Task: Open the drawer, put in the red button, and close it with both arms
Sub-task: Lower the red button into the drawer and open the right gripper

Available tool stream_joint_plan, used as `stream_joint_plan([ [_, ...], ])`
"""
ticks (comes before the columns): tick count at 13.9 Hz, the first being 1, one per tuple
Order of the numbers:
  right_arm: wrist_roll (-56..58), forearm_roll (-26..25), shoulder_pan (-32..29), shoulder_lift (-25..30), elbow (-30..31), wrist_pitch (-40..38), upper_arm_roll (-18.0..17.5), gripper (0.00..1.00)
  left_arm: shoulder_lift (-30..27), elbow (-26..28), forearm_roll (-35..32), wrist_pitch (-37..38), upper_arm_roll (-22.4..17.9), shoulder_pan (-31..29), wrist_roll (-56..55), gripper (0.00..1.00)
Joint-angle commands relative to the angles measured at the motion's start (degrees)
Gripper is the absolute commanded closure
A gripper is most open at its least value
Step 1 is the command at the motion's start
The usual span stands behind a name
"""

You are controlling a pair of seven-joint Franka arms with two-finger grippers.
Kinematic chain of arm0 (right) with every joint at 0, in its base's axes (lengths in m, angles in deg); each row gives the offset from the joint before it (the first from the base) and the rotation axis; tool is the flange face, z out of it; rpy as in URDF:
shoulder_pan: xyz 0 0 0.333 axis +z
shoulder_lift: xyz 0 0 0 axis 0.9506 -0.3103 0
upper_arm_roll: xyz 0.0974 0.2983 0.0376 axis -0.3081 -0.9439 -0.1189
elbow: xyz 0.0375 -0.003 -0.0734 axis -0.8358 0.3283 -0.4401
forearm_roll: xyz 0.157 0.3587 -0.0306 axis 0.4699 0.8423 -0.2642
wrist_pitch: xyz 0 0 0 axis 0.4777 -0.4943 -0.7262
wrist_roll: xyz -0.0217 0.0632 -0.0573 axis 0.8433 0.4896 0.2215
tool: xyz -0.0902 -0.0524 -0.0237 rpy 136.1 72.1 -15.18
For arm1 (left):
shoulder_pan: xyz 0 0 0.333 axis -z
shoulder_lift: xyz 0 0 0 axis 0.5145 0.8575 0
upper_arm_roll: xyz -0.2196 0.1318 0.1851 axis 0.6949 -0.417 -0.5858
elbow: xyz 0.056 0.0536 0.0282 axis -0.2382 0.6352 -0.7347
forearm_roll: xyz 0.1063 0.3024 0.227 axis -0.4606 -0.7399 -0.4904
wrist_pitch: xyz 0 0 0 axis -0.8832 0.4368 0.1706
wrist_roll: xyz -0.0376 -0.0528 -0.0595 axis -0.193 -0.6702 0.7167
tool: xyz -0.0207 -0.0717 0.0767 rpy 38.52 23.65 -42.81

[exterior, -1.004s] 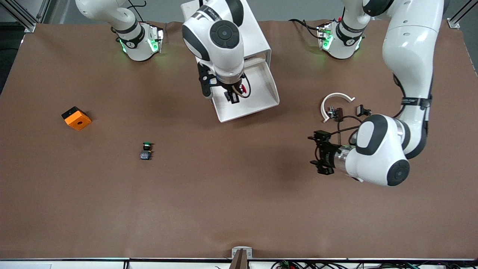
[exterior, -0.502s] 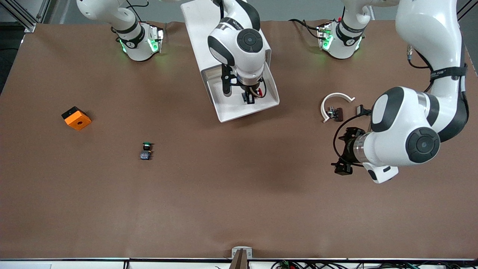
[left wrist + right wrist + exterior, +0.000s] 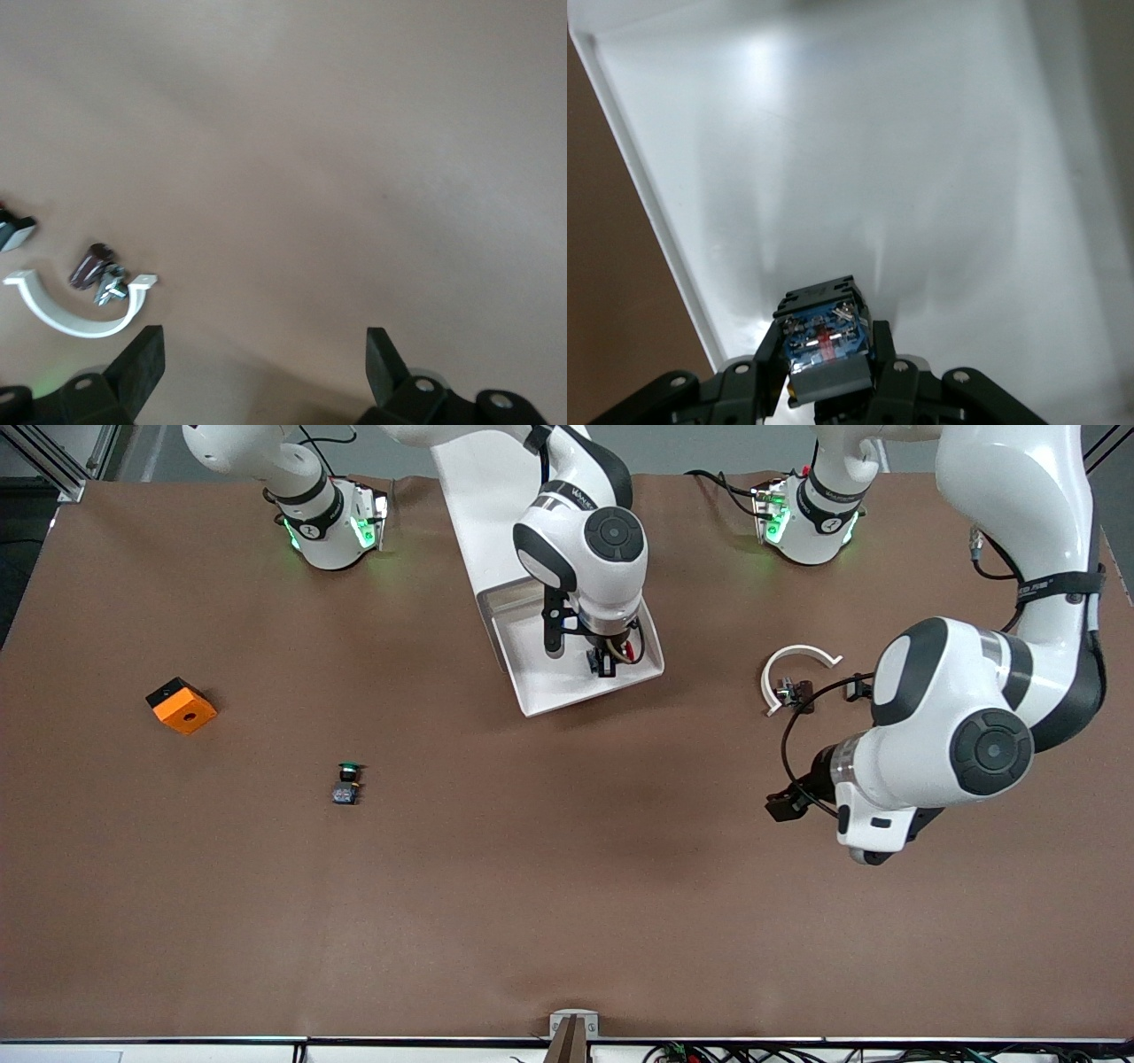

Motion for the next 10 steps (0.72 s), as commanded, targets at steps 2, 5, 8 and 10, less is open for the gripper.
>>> stream_joint_plan([
  [2,-2.82,-0.36,0.82,-1.73,-1.92,-0.26,0.67,1.0,-2.99,8.36,-1.46,-9.01,4.22,0.17,0.98,0.0],
  [5,-2.92,-0.27,0.82,-1.73,-2.19,-0.44,0.67,1.0,-4.12,18.88,-2.24,-21.21,8.52,0.08,1.07,0.0],
  [8,-0.38,-0.27,0.73,-1.64,-2.62,-0.44,0.67,0.04,-5.8,30.32,-2.77,-34.32,11.43,0.08,1.07,0.0],
  [10,0.77,0.08,0.11,-1.47,-3.94,-1.14,0.58,0.0,-5.71,32.28,-2.77,-34.97,13.89,0.17,1.15,0.0],
])
